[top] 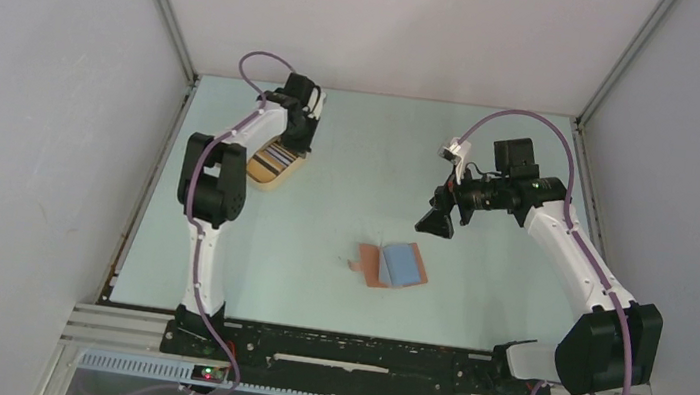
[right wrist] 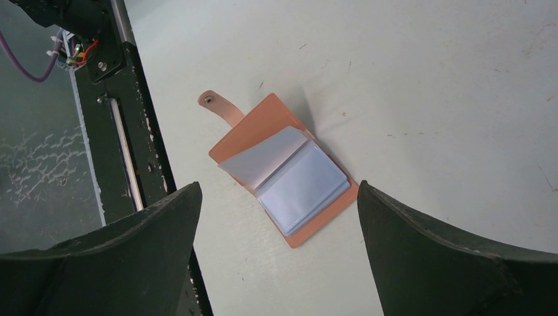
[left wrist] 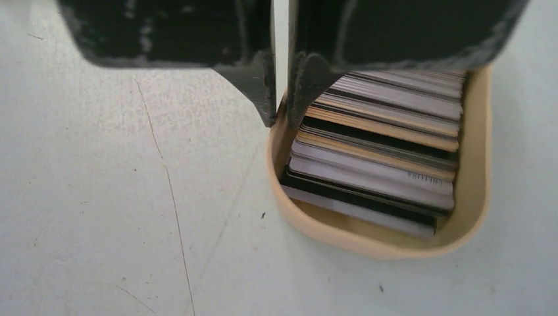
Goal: Put the credit cards into the card holder
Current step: Move the storage box to the center of the board.
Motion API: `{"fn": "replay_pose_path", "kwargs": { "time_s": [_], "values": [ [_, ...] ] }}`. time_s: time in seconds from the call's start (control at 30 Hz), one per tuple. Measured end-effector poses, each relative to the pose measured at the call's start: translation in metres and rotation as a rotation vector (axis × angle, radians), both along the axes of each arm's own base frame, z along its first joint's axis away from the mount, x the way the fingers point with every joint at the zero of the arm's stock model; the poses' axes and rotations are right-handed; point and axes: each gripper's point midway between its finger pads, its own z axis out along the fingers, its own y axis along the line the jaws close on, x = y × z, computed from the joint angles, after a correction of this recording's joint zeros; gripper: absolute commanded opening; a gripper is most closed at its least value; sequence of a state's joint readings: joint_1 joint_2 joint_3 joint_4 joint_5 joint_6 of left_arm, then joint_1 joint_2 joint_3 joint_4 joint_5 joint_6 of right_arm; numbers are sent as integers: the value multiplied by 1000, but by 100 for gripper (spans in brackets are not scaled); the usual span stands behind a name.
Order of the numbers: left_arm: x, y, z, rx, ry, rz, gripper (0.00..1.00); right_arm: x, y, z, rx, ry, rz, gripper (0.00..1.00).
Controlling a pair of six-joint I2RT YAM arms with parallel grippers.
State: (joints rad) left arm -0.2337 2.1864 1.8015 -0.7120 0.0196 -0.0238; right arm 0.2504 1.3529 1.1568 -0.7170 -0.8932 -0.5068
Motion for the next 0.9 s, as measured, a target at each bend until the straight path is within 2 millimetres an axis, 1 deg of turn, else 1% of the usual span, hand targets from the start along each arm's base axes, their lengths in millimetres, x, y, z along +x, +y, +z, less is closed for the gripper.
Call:
{"fn": "replay_pose_path", "kwargs": {
  "time_s": [0.1,0.17,0.37,0.43,0.6,0.73,0.8,0.9],
  "values": [
    [2,-2,1,22,-15,-42,0,0,0,0,0,-1,1,97],
    [-1,-6,1,30,-10,-70,0,0,0,0,1,0,2,97],
    [-14,-29,0,25,-6,-226,0,-1,1,0,4,0,6,97],
    [-23,-38,0,19,-7,-299,0,-1,0,0,4,3,6,97],
    [-53,-65,-1,42,-9,-530,0,-1,0,0,4,3,6,97],
    [-82,-92,-2,67,-11,-728,3,-2,0,0,4,3,7,97],
    [-93,-103,-2,72,-13,-801,5,-1,0,0,4,2,6,97],
    [-104,-115,-2,71,-15,-879,9,-2,0,1,5,1,7,97]
  ]
}}
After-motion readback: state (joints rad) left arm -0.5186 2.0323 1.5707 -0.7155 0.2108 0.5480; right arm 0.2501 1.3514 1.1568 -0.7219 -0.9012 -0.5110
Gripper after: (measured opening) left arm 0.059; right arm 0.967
